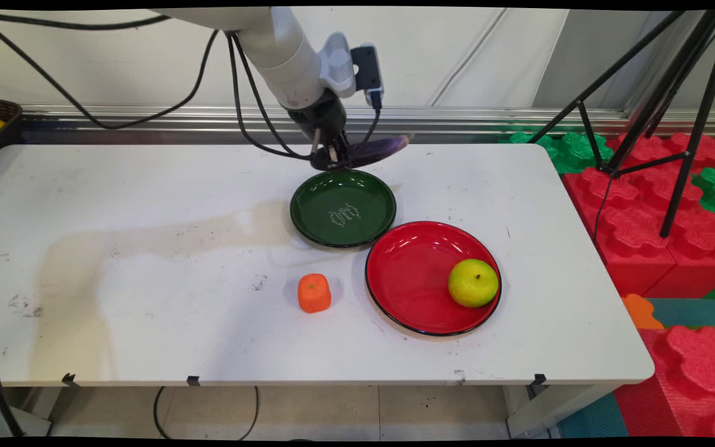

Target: Place the picked object on the green plate

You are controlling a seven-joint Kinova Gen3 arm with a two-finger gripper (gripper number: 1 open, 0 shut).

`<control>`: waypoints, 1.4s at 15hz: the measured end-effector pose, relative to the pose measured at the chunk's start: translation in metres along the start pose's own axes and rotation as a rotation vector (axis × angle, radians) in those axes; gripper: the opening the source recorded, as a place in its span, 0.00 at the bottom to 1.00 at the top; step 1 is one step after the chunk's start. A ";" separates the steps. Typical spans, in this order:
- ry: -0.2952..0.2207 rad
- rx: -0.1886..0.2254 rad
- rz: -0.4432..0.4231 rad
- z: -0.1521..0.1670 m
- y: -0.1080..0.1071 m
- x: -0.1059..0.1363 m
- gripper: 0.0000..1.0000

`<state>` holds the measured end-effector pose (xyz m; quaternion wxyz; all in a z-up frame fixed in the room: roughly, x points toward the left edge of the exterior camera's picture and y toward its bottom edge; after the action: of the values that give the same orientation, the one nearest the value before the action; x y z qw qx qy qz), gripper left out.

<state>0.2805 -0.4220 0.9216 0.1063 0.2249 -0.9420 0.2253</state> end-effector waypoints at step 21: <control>-0.059 -0.074 0.039 0.100 -0.029 -0.043 1.00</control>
<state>0.3216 -0.4762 0.8324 0.0826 0.2086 -0.9567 0.1855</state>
